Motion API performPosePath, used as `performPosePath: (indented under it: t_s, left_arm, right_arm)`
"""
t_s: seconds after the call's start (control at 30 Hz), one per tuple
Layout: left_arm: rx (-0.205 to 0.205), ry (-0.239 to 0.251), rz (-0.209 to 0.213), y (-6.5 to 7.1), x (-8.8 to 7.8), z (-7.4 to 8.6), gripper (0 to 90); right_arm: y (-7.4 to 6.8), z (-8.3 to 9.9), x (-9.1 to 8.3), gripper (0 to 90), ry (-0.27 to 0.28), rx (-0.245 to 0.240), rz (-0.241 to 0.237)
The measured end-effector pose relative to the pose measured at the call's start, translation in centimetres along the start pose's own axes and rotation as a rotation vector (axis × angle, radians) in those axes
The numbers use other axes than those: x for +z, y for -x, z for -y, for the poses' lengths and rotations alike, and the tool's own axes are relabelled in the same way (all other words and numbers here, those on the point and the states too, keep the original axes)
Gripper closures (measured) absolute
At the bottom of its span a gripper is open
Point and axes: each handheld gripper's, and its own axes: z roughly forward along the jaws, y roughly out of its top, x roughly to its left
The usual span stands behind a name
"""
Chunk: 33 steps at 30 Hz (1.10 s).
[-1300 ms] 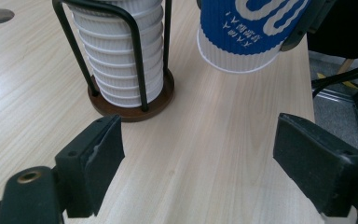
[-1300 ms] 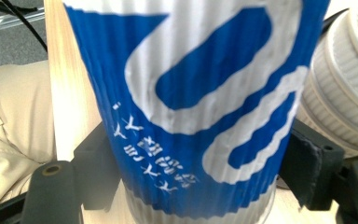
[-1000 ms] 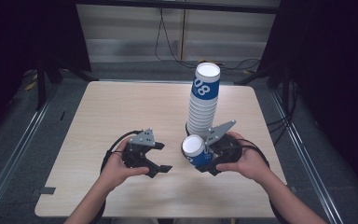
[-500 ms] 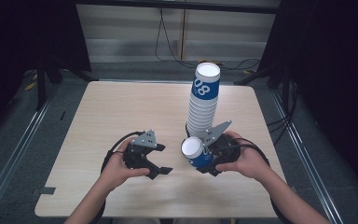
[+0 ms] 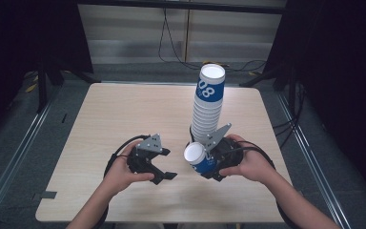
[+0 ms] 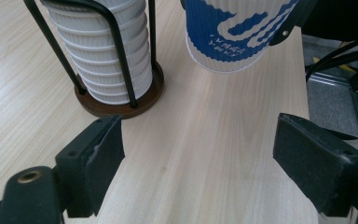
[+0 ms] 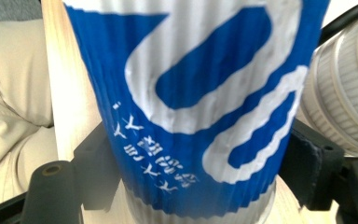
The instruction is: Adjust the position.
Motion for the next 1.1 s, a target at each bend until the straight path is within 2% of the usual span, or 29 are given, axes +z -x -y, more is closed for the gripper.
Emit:
performPosePath:
  t_s: [0.1, 0.13, 0.53, 0.7, 0.8, 0.87, 0.9, 0.93, 1.0, 1.07, 1.1]
  left_arm:
    - [0.003, 0.001, -0.001, 0.0, -0.1, -0.1, 16.2]
    - [0.003, 0.001, -0.002, 0.0, -0.1, -0.1, 16.2]
    - [0.003, -0.006, 0.001, 0.1, 0.1, -0.1, 16.1]
    - [0.021, -0.008, 0.011, 0.4, 0.1, -0.4, 16.1]
    - [0.023, -0.008, 0.015, 0.4, 0.2, -0.4, 16.1]
    - [0.014, -0.004, 0.014, 0.5, 0.3, -0.3, 16.1]
    - [0.014, -0.004, 0.015, 0.5, 0.3, -0.3, 16.1]
    - [0.014, -0.004, 0.014, 0.5, 0.3, -0.3, 16.1]
    - [0.016, -0.002, 0.015, 0.5, 0.3, -0.4, 16.1]
    - [0.016, 0.001, 0.015, 0.5, 0.4, -0.4, 16.1]
    - [0.016, 0.000, 0.018, 0.6, 0.4, -0.4, 16.1]
  right_arm:
    - [0.0, -0.2, 0.1, 23.3, -0.025, -0.024, -0.008]
    - [-0.1, -0.2, 0.1, 23.2, -0.032, -0.013, -0.005]
    - [-0.4, -0.6, 1.0, 23.2, -0.087, -0.023, -0.023]
    - [-0.4, -0.7, 1.1, 23.2, -0.115, -0.017, -0.028]
    - [-0.4, -0.9, 1.3, 23.2, -0.122, -0.032, -0.034]
    - [-0.5, -0.9, 1.3, 23.2, -0.135, -0.020, -0.032]
    - [-0.4, -1.0, 1.3, 23.2, -0.130, -0.036, -0.035]
    - [-0.6, -1.1, 1.3, 23.2, -0.148, -0.025, -0.036]
    - [-0.5, -1.2, 1.4, 23.2, -0.147, -0.045, -0.038]
    - [-0.6, -1.4, 1.3, 23.2, -0.168, -0.030, -0.042]
    - [-0.6, -1.5, 1.5, 23.2, -0.169, -0.042, -0.042]
